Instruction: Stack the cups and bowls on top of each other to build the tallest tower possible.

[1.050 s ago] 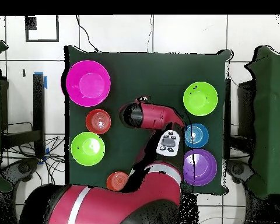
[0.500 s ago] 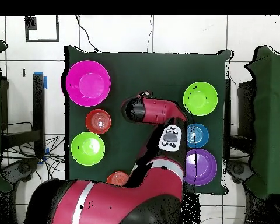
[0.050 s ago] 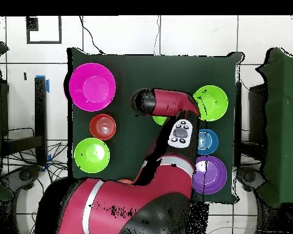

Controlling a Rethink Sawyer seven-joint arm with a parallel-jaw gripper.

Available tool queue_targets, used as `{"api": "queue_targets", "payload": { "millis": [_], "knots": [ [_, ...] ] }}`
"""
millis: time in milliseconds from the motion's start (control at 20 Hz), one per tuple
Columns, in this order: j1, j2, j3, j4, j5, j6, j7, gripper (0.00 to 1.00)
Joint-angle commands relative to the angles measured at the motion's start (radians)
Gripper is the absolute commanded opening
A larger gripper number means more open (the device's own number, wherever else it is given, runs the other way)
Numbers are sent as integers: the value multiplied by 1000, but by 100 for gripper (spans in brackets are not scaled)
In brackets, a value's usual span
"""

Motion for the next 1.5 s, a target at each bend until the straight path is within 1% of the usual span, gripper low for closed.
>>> {"api": "queue_targets", "payload": {
  "millis": [50, 200, 250, 300, 450, 650, 1000, 1400, 1500],
  "knots": [
    [-21, 162, 35, -243, -32, 167, -61, 0],
    [-19, 194, 22, -291, -26, 207, -40, 0],
    [-21, 214, 15, -327, -22, 235, -34, 0],
    [-23, 210, 13, -327, -21, 245, -34, 0],
    [-33, 261, -2, -422, -9, 313, -12, 0],
    [-46, 301, -5, -505, 7, 365, 8, 0],
    [-57, 340, -4, -598, 34, 439, 39, 0],
    [-54, 376, -7, -644, 76, 444, 93, 0],
    [-53, 391, -16, -664, 85, 461, 108, 0]
  ]
}}
